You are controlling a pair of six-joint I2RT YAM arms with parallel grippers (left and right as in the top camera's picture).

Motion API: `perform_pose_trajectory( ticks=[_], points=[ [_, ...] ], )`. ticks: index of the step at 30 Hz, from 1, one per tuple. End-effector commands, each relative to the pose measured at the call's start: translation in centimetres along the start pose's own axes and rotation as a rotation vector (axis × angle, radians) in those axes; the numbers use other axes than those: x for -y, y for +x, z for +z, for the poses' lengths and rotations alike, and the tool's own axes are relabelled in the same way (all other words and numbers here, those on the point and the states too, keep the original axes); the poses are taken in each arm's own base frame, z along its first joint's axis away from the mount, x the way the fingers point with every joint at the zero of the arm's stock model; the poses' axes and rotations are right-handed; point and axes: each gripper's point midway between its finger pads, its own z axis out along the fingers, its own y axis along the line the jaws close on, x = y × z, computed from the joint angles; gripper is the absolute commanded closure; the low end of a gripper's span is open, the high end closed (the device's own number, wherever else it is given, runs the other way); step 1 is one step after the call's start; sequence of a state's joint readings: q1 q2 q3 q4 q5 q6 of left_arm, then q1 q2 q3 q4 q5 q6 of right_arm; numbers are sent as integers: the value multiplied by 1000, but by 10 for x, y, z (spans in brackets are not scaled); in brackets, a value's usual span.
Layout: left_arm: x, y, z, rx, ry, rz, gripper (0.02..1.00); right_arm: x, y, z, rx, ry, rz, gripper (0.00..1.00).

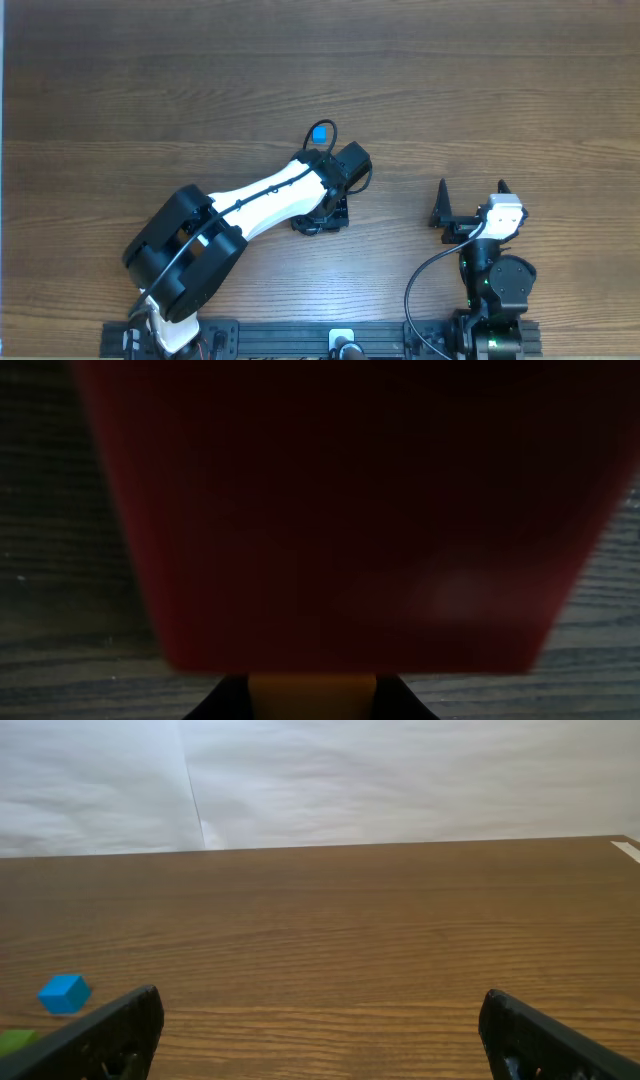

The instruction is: Stack Cubes

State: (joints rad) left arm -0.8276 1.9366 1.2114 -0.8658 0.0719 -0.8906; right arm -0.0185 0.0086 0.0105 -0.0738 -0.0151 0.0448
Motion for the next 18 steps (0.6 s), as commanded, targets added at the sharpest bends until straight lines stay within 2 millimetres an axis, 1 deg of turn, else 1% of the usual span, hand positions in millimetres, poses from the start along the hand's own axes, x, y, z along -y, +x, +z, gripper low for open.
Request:
perform_pose_trajectory(
  ticks=[1, 7, 14, 18],
  points=[
    [-3, 4, 8, -21, -17, -8, 772, 0, 2, 0, -3, 4, -1, 9],
    [-3, 5, 5, -24, -14, -9, 776, 0, 2, 0, -3, 4, -1, 7],
    [0, 4, -12, 2, 19, -5, 783, 0, 2, 0, -3, 4, -1, 9],
    [-3, 7, -23, 6, 24, -5, 790, 0, 2, 0, -3, 4, -1, 9]
  ],
)
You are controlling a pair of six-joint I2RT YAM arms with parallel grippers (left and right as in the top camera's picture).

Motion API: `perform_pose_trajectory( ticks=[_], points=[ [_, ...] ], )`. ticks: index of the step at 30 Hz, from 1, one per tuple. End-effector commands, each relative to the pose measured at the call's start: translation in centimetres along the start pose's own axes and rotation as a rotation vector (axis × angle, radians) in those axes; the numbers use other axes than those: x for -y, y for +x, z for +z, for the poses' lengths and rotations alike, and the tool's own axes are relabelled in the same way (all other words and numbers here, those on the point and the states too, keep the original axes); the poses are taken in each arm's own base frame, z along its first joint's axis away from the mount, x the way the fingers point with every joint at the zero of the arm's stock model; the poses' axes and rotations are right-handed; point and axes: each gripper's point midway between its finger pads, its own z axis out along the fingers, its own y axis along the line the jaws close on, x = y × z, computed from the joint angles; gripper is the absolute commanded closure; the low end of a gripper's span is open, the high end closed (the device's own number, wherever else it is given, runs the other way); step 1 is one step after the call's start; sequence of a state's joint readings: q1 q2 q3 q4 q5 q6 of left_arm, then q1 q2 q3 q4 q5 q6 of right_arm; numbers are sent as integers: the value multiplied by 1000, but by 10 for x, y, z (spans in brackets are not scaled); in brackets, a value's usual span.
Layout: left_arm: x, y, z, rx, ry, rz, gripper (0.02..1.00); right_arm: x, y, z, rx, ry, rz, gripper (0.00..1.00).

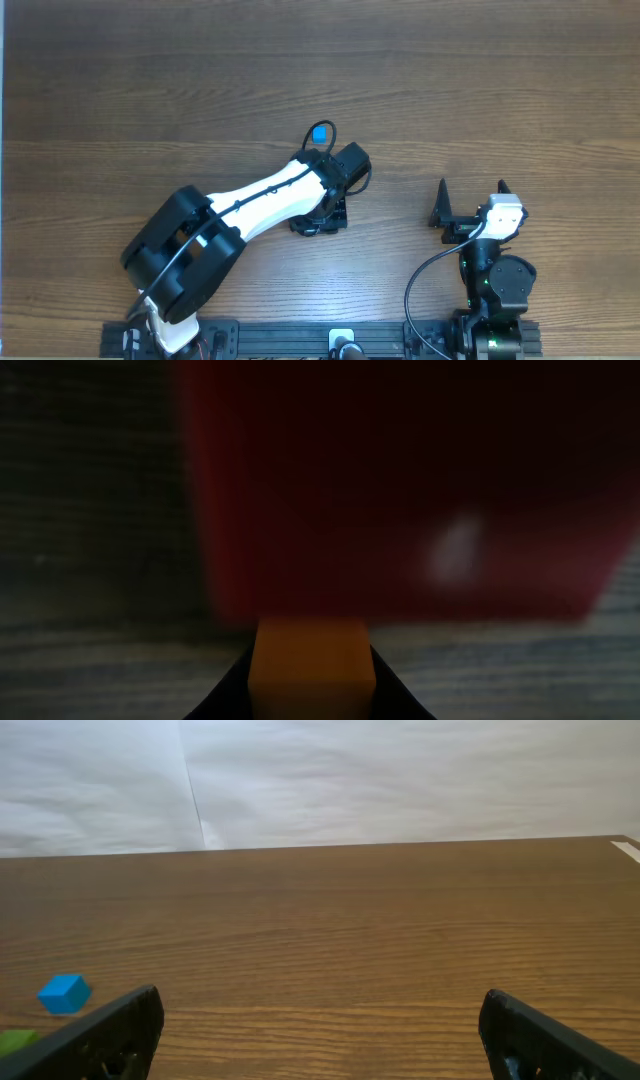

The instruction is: Stack Cubes

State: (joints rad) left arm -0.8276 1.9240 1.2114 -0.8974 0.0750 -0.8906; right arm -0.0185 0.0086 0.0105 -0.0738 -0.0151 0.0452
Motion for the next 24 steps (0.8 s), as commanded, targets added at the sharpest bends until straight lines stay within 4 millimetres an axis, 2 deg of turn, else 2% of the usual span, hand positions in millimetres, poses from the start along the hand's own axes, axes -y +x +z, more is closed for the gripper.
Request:
perform_pose_trajectory(
  ticks=[1, 7, 14, 18, 24],
  points=[
    [1, 3, -21, 24, 40, -4, 785, 0, 2, 0, -3, 4, -2, 7],
    [3, 0, -46, 43, 42, -4, 785, 0, 2, 0, -3, 4, -2, 9],
    [18, -20, -82, 108, 79, 17, 781, 0, 2, 0, -3, 4, -2, 7],
    [14, -32, -91, 119, 92, -14, 787, 0, 2, 0, -3, 4, -2, 7],
    [2, -45, -93, 119, 96, -16, 798, 0, 2, 0, -3, 4, -2, 9]
  ],
)
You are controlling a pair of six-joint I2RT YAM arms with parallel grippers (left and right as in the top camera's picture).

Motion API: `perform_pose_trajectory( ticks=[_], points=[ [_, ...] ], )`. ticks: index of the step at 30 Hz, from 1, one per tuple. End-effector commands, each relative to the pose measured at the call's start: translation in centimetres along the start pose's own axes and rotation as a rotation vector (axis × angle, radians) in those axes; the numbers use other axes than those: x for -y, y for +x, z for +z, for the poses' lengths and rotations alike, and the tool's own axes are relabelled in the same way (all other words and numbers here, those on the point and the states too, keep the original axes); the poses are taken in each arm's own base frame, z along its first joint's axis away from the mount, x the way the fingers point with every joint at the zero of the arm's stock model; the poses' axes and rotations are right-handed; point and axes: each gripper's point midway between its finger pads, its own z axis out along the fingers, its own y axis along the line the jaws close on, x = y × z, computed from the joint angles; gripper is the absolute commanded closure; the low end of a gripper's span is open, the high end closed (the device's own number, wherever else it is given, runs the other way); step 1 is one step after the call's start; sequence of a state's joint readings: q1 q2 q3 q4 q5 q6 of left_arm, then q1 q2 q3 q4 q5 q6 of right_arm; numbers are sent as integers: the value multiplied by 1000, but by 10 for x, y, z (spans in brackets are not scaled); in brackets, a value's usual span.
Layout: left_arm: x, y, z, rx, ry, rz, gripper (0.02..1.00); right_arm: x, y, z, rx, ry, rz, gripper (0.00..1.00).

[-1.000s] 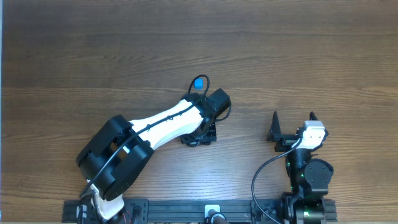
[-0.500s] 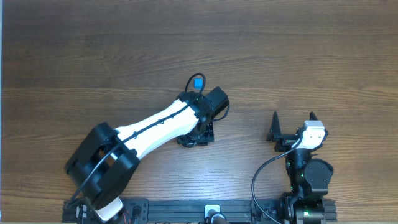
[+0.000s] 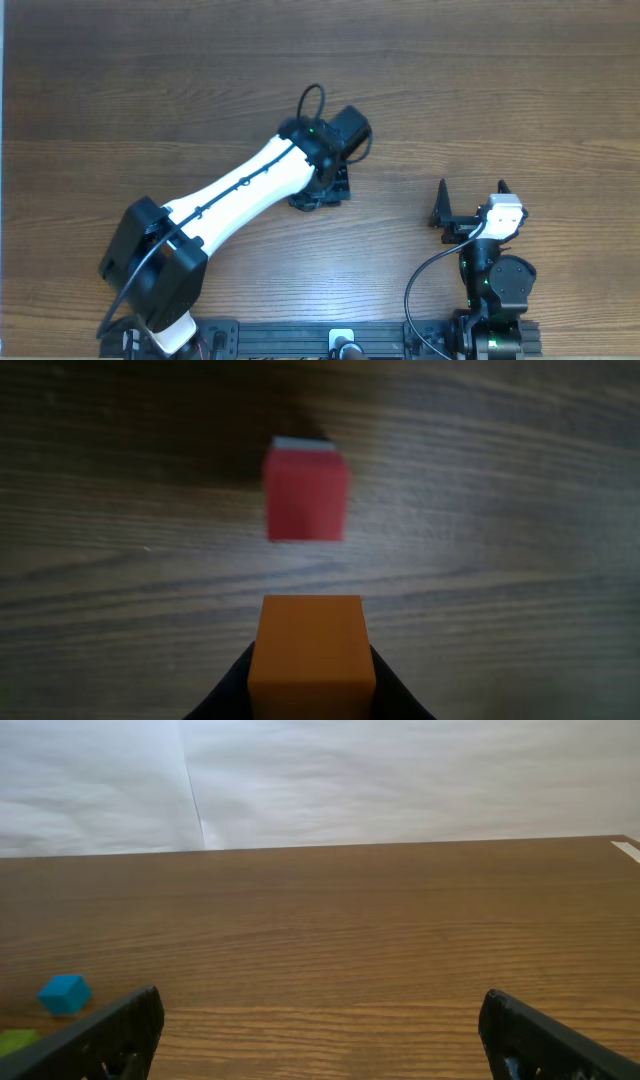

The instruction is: Stack Cubes

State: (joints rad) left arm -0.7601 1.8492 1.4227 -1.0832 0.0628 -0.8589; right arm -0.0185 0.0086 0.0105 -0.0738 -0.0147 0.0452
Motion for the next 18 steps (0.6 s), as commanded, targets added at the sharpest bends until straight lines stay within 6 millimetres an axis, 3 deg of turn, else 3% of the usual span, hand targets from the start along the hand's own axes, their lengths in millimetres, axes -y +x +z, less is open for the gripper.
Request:
perform_pose_trajectory(
  ticks=[1, 6, 18],
  points=[
    [-5, -16, -15, 42, 25, 7, 803, 0, 2, 0, -3, 3, -2, 7],
    [-11, -26, -12, 34, 25, -8, 818, 0, 2, 0, -3, 3, -1, 9],
    [1, -41, -2, 20, 26, 14, 818, 0, 2, 0, -3, 3, -1, 7]
  ],
)
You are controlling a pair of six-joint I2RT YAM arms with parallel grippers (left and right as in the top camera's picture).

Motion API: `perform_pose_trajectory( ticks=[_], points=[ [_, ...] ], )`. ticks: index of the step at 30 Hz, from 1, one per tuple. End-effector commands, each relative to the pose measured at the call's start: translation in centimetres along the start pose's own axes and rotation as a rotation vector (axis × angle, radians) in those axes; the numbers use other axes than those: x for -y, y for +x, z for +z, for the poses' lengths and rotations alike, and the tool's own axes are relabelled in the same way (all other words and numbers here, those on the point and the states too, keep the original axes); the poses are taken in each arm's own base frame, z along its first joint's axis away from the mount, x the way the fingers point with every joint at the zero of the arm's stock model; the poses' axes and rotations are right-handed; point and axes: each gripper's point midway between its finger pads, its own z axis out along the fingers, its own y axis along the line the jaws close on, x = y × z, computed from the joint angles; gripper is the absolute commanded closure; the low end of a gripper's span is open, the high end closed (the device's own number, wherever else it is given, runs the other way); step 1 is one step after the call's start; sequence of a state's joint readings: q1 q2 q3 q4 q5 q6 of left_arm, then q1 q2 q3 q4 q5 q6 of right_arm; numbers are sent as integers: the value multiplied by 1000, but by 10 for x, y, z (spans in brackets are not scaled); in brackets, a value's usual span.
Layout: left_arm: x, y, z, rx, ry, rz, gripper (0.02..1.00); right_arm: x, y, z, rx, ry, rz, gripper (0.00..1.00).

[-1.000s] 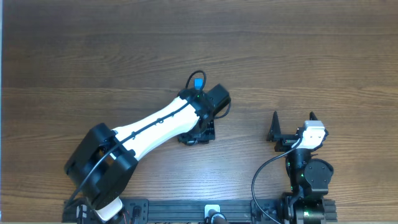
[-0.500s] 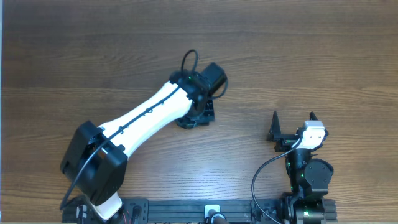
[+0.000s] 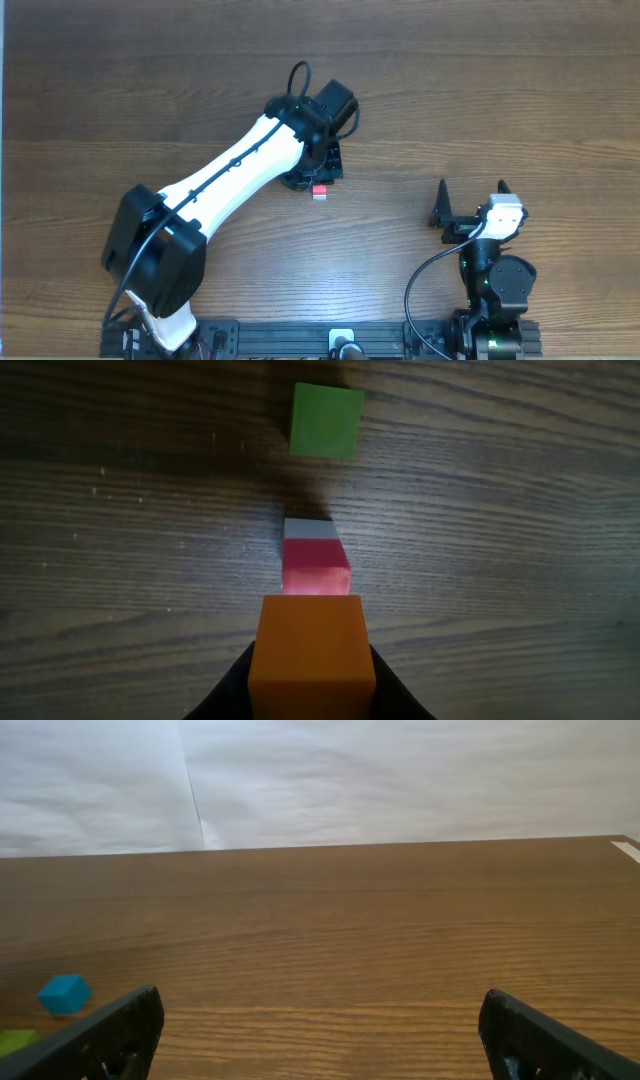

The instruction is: Stack Cubes

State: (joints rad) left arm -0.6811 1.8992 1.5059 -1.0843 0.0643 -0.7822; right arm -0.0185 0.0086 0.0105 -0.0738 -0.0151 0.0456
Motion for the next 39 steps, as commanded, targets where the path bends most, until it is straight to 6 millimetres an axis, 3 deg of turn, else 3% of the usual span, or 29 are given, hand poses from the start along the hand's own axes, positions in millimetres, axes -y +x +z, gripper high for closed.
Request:
perform_pose_trajectory(
  ticks=[1, 11, 39],
  points=[
    [3, -4, 5, -13, 1, 14, 818, 0, 2, 0, -3, 4, -2, 9],
    [2, -1, 19, -50, -15, 11, 829, 0, 2, 0, -3, 4, -2, 7],
    [4, 1, 26, -68, -15, 28, 844, 0, 2, 0, -3, 4, -2, 7]
  ],
)
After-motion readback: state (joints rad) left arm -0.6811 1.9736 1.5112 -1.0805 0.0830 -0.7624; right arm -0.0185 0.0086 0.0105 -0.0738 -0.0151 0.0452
